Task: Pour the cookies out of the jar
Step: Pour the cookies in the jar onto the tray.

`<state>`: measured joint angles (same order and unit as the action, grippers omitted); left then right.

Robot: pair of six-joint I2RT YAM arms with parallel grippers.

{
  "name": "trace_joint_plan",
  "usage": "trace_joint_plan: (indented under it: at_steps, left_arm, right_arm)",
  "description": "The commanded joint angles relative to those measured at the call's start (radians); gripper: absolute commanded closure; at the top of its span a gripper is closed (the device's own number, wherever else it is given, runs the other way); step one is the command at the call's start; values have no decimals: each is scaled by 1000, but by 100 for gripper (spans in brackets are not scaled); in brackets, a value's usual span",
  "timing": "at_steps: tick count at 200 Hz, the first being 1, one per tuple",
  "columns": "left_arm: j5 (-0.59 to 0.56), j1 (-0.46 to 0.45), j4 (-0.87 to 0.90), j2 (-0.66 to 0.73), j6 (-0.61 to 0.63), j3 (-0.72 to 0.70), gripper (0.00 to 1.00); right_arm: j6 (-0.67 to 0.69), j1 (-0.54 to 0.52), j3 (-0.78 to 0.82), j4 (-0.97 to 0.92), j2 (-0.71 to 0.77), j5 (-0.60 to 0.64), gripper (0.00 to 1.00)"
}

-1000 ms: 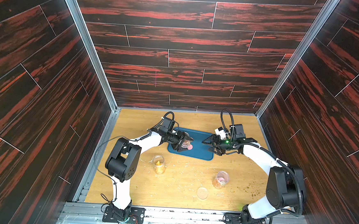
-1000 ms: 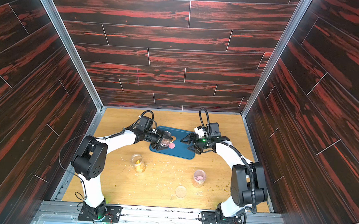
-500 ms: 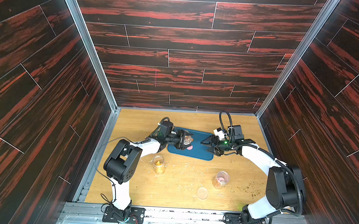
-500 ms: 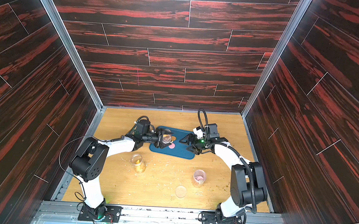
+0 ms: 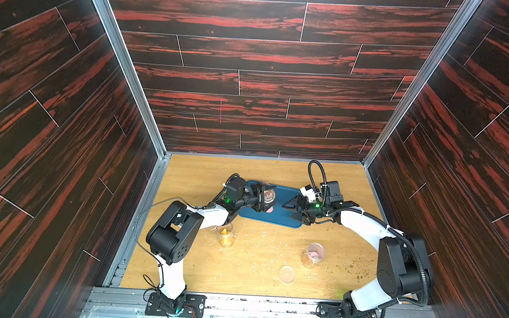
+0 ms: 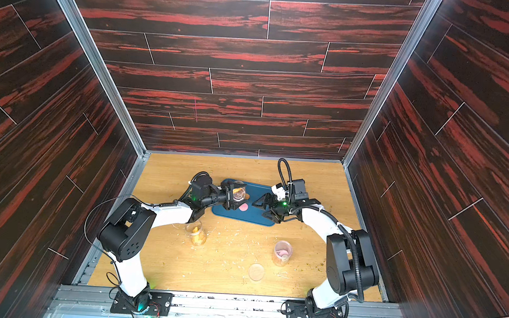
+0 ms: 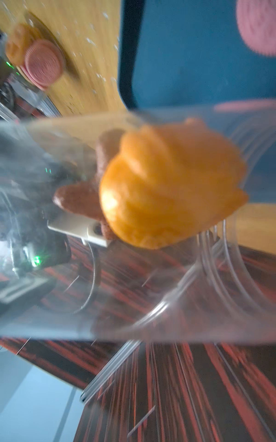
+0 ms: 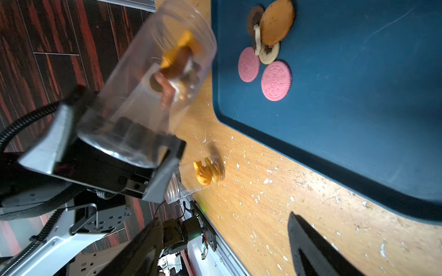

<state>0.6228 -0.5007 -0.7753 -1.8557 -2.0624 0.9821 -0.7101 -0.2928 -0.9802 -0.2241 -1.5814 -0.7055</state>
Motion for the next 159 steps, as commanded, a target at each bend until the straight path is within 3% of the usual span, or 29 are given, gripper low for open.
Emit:
trace_joint_plan:
  at_steps: [1,32,76,159]
  left_arm:
    - [-62,-13,-148,40,-194,-7,77]
    - [-73,-37,-161,35,-207,-8,77]
    - [-83,-46,-177,44,-221,-40,76]
    - [-129,-73,-225,62,-271,-19,76]
  right_arm:
    - [4,-6,7,-13,55,19,15]
    - [12,-6,-7,-20,70,47,15]
    - [-3,-17,-60,121,62,-71,15]
    - [83,-64,-183,10,-39,-18,15]
